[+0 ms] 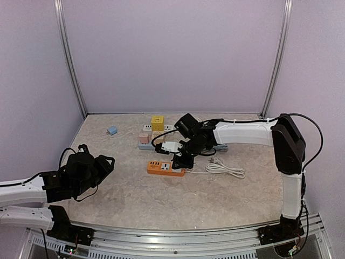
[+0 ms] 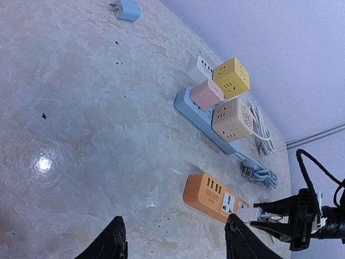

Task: Insert the plug
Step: Press the plug into the socket slot.

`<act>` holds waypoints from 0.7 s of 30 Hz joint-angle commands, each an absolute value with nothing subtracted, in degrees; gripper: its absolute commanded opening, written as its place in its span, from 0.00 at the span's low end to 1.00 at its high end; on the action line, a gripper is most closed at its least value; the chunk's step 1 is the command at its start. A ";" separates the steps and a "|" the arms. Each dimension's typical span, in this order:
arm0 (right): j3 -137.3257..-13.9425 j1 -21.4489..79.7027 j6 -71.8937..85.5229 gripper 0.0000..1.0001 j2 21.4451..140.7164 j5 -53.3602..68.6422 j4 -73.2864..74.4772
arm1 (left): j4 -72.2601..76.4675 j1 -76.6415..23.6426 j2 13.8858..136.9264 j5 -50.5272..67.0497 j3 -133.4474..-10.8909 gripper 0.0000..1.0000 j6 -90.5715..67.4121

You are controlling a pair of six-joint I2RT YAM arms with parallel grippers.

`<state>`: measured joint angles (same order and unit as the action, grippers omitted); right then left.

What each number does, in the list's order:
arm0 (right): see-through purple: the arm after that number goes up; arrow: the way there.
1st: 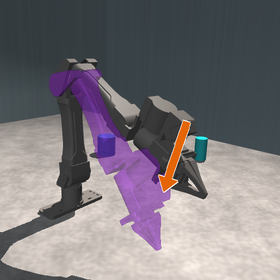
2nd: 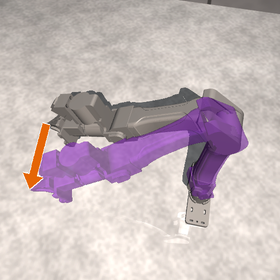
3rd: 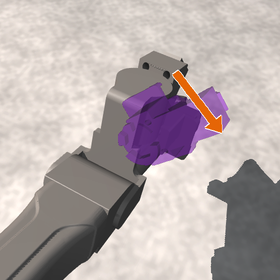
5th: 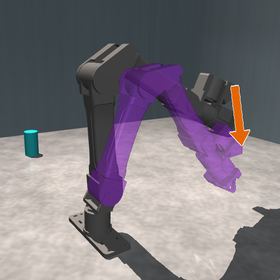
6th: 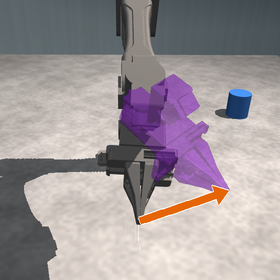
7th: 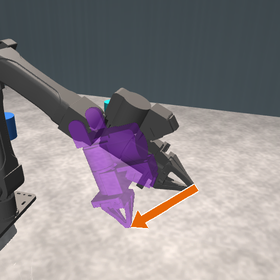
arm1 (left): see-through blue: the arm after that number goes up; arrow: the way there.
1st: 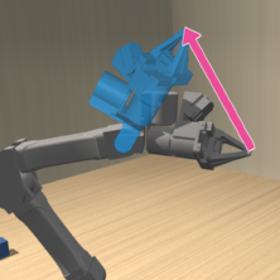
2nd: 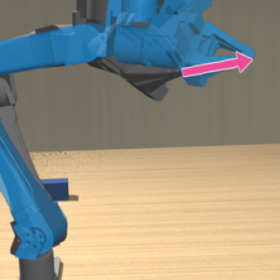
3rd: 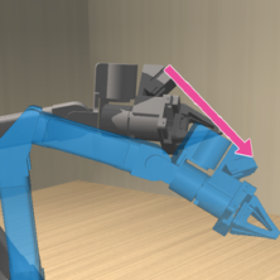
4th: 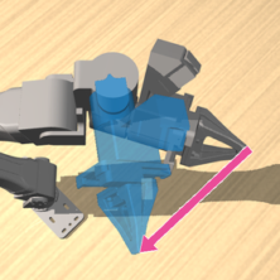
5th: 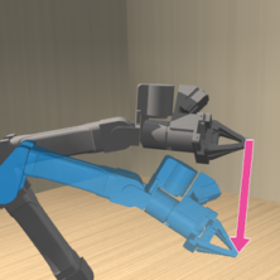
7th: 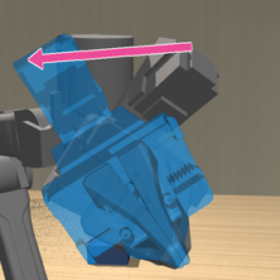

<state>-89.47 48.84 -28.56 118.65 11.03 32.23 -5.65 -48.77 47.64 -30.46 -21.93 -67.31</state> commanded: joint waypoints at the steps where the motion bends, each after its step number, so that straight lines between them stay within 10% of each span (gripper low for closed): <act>1: -85.60 48.49 -27.95 0.02 127.76 6.67 39.73 | -6.89 -48.37 48.07 -31.35 -23.70 0.59 -66.11; 21: -89.36 49.39 -26.54 0.41 122.82 4.83 39.45 | -6.95 -48.34 49.07 -31.38 -22.53 0.59 -67.58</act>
<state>-91.05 49.04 -27.40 120.44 6.61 35.42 -5.72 -48.66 49.15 -30.50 -22.26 -67.48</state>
